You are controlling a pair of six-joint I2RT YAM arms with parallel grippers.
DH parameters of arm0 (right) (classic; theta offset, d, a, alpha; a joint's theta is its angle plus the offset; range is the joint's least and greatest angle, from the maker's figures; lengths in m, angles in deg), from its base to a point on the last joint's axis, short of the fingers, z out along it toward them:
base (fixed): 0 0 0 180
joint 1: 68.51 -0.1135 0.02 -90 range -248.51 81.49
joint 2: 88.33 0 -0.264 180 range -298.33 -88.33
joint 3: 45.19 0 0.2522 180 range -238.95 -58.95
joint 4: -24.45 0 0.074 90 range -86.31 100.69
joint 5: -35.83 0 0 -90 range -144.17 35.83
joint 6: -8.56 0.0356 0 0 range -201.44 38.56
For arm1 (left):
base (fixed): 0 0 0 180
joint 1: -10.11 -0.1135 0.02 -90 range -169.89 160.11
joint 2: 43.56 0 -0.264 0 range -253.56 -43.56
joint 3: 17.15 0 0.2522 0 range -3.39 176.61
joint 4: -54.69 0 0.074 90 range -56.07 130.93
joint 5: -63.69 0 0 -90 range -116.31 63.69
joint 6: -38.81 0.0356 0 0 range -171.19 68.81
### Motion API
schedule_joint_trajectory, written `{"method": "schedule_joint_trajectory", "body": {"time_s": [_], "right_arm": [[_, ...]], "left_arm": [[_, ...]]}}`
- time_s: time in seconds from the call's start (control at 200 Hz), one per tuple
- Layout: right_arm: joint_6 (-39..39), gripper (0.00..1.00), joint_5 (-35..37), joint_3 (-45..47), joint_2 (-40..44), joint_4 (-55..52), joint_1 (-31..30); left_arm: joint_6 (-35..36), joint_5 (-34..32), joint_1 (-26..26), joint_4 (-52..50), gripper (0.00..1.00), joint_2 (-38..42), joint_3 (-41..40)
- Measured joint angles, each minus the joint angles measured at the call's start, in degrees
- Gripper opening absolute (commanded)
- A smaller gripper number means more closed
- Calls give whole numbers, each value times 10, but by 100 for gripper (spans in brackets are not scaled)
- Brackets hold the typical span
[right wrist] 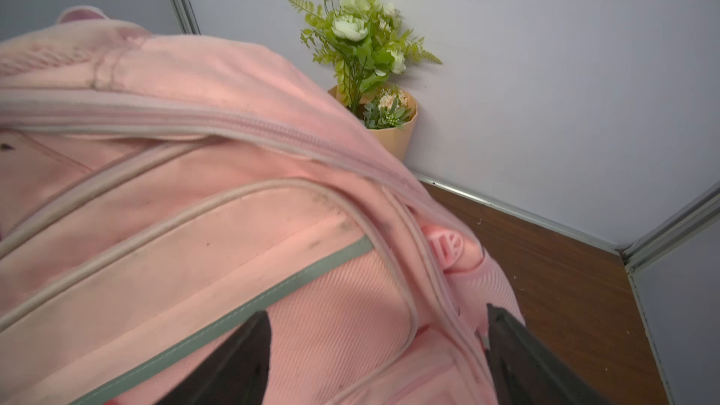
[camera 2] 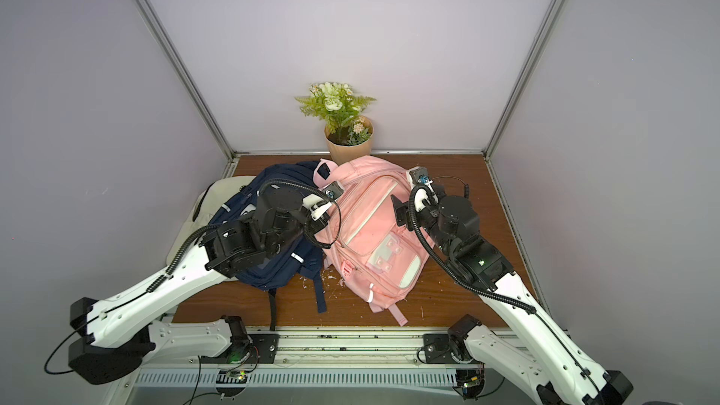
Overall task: Zip up the backpack
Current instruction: Place the backpack at the corner of the board.
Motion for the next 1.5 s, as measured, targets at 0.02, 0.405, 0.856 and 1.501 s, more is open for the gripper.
{"method": "schedule_joint_trajectory", "body": {"time_s": [0.02,0.405,0.856,1.501], "right_arm": [[-5,87,-9,-5,-2,2,1],[-50,37,-127,-37,-64,20,3],[19,0,-7,-27,-115,10,99],[74,0,36,-39,-261,-36,241]], "left_arm": [[8,0,0,3,0,2,0],[84,-7,0,50,1,-25,14],[-144,-32,-51,118,64,-83,32],[-494,137,-67,130,73,-235,-230]]}}
